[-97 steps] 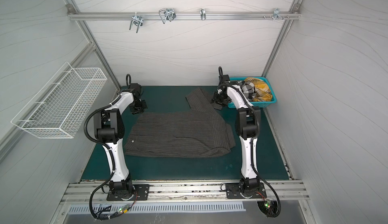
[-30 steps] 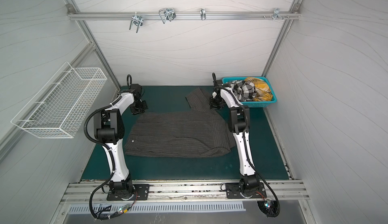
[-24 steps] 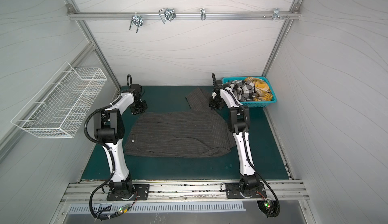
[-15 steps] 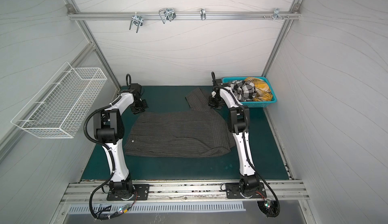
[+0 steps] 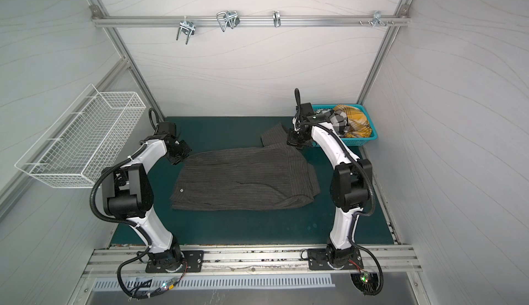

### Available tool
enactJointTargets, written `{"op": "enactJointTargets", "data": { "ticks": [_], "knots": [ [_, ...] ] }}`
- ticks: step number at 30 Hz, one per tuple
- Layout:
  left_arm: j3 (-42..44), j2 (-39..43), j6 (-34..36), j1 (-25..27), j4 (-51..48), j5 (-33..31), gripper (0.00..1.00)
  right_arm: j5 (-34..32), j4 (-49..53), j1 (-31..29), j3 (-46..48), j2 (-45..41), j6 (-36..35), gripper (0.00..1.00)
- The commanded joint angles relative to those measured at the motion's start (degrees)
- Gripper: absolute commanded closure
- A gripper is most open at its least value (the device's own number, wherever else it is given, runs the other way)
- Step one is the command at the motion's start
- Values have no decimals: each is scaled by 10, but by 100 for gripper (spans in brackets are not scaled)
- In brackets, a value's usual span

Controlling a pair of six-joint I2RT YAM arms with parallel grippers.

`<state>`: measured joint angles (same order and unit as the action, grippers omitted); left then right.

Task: Fold and stack the long sleeve shirts

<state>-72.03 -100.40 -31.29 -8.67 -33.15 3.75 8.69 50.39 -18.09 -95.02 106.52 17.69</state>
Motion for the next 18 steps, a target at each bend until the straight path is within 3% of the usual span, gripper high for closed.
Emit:
{"op": "enactJointTargets", "data": {
  "ticks": [1, 8, 13, 18],
  "knots": [
    [62, 47, -26, -3, 50, -3, 100, -32, 0, 1, 70, -13, 36, 100],
    [183, 110, -28, -7, 104, -7, 100, -54, -22, 6, 162, -14, 60, 100],
    [200, 103, -50, -55, 105, 15, 100, -51, -24, 27, 188, -31, 74, 100],
    [162, 93, -40, -61, 91, 45, 100, -26, -22, 6, 194, -56, 71, 100]
  ]
}}
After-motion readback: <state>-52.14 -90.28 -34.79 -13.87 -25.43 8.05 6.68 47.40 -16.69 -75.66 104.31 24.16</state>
